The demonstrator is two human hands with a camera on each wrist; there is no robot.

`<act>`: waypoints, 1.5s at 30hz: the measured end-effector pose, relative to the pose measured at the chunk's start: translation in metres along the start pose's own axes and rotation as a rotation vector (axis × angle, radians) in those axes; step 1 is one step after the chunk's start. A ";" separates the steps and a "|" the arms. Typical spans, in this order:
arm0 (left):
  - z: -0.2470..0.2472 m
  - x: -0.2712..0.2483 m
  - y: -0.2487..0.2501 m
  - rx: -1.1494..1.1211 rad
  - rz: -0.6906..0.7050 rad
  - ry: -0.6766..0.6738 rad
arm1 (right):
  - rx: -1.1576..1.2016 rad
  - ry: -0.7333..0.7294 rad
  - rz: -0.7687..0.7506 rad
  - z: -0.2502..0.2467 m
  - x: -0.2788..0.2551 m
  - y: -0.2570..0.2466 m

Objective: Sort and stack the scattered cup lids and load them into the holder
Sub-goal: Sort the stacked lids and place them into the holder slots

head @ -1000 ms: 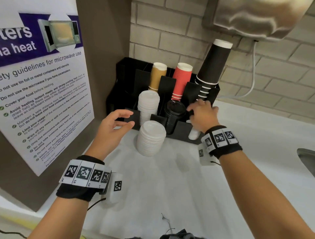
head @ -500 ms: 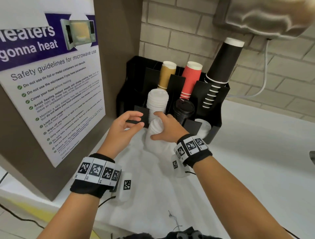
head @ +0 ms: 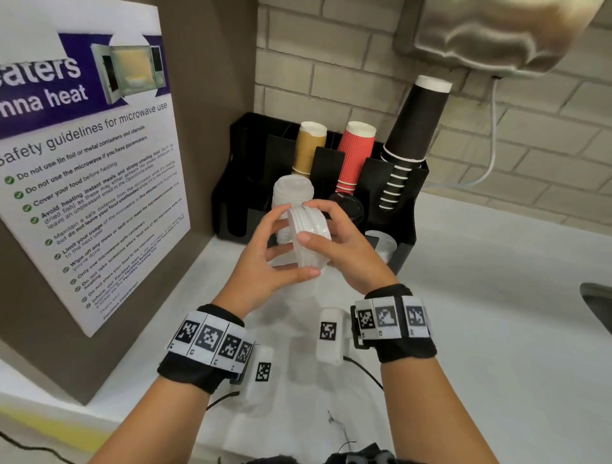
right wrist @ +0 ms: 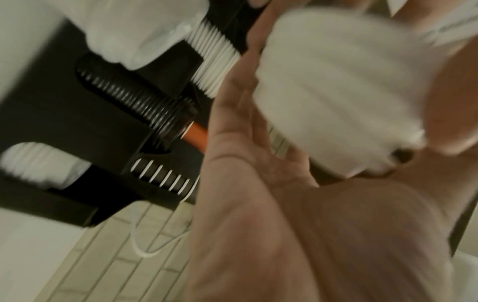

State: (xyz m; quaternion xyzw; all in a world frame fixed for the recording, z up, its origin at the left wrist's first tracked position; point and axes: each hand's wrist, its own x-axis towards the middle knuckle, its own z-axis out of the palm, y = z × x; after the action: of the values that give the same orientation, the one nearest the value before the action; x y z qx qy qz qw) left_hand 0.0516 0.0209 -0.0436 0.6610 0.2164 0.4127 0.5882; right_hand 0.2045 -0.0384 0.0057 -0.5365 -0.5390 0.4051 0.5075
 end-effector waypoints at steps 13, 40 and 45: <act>0.006 0.001 0.009 0.085 -0.006 -0.105 | 0.052 -0.033 -0.011 -0.024 -0.024 0.006; 0.000 0.007 0.006 0.059 0.001 -0.016 | -0.126 0.152 -0.141 -0.043 -0.006 0.010; -0.020 0.006 0.004 0.141 0.010 0.144 | -0.413 0.536 -0.117 -0.119 0.018 0.010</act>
State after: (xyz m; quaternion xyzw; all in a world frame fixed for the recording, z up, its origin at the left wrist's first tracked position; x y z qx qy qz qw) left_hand 0.0384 0.0368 -0.0381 0.6702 0.2835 0.4459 0.5212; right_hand 0.3243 -0.0320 0.0164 -0.6836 -0.4869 0.1020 0.5340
